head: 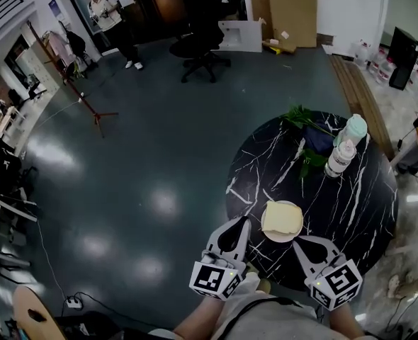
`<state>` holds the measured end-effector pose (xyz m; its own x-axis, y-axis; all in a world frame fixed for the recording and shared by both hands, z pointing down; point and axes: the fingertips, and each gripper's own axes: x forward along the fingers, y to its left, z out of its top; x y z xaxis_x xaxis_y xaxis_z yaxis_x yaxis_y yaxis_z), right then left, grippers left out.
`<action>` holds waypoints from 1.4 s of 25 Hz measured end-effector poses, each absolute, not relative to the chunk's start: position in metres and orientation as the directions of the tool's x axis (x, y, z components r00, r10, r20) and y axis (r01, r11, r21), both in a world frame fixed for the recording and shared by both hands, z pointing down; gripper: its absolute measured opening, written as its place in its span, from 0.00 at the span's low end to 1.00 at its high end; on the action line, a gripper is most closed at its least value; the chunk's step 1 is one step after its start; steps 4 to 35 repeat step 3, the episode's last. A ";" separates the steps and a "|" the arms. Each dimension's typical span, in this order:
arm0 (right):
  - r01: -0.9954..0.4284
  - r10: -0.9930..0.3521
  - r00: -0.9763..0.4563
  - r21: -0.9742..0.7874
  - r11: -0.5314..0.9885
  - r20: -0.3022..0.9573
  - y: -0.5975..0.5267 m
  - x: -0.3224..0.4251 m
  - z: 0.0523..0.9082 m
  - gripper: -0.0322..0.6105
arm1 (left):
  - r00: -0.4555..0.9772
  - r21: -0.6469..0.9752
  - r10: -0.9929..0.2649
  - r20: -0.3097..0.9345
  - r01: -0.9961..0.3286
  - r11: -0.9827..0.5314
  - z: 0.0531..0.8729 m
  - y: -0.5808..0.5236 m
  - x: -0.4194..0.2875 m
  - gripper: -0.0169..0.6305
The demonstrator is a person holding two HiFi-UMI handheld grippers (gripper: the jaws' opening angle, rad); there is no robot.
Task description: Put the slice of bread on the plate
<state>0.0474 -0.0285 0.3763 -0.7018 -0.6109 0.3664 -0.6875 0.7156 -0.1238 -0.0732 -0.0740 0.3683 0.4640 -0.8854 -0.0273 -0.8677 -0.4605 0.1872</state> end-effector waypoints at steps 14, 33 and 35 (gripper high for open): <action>-0.701 -0.626 -0.691 -0.122 0.703 0.363 -0.029 0.047 0.375 0.07 | 0.469 0.182 -0.882 -0.032 -0.865 -0.467 0.365 -0.077 -0.076 0.04; -0.701 -0.626 -0.691 -0.122 0.703 0.363 -0.029 0.047 0.375 0.07 | 0.469 0.182 -0.882 -0.032 -0.865 -0.467 0.365 -0.077 -0.076 0.04; -0.701 -0.626 -0.691 -0.122 0.703 0.363 -0.029 0.047 0.375 0.07 | 0.469 0.182 -0.882 -0.032 -0.865 -0.467 0.365 -0.077 -0.076 0.04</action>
